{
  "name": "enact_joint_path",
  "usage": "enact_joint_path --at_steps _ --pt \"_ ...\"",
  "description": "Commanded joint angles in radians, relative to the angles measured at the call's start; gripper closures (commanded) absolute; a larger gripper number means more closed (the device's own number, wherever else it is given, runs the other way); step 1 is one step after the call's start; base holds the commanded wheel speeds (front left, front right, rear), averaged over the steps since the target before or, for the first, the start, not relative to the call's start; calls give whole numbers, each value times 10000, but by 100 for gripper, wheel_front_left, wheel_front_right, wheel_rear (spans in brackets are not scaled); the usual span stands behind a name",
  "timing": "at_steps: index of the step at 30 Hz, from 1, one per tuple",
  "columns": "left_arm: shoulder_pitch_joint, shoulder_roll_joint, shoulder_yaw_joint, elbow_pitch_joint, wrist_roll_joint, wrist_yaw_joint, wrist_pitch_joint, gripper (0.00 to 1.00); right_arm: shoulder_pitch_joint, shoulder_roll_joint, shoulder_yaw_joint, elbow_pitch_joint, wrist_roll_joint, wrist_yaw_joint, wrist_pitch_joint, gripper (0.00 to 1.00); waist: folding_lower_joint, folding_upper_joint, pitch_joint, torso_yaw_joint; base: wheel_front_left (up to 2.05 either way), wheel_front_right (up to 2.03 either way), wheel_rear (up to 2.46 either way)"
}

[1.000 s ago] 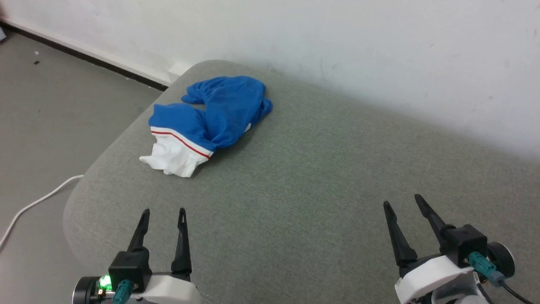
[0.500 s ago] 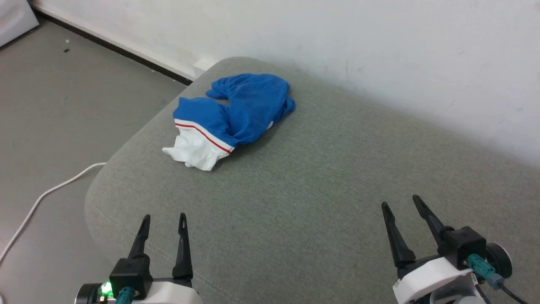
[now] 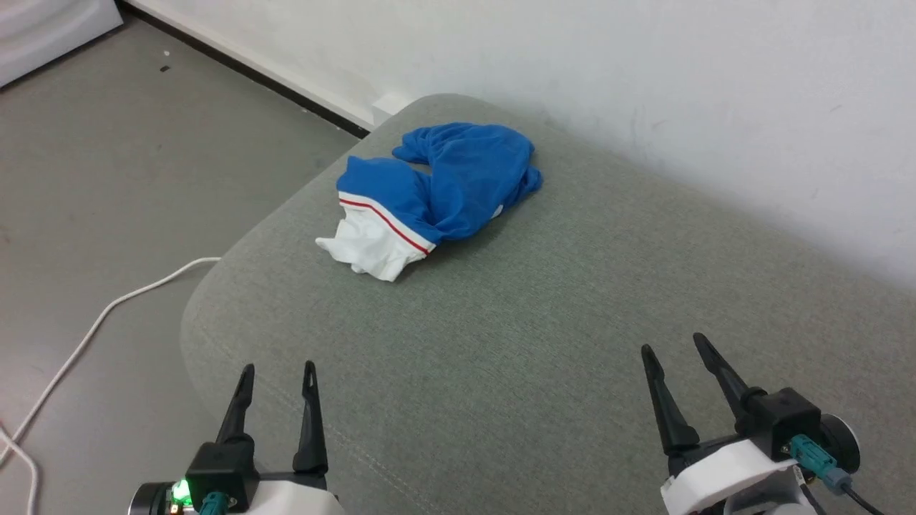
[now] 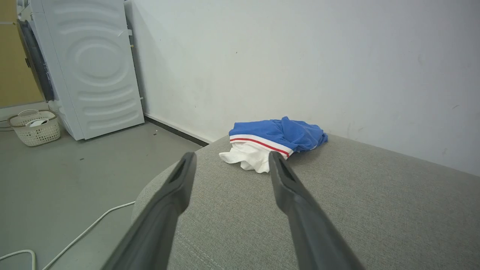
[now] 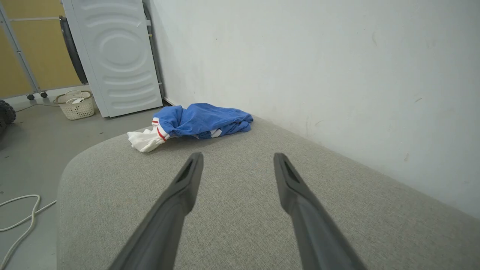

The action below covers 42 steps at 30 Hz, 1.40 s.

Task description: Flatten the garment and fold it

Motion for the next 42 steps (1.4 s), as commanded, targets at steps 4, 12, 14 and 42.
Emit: enact_joint_path --at_steps 4,12,14,42 --pt "216 -49 -32 62 -96 84 -163 0 -105 36 44 76 85 -11 -188 0 0 0 -62 289 0 0 0" --pt "298 -53 -120 84 -195 186 -325 0 -117 40 76 177 89 -11 -338 0 0 0 -55 638 0 0 0" --pt "311 -53 -105 108 -186 189 -325 0 -120 40 66 176 89 -11 -342 0 0 0 -79 622 0 0 0" --pt "-4568 1351 343 -2100 -972 -1300 2997 0 -469 -27 -48 -1598 -557 -11 838 0 0 0 1376 153 0 0 0"
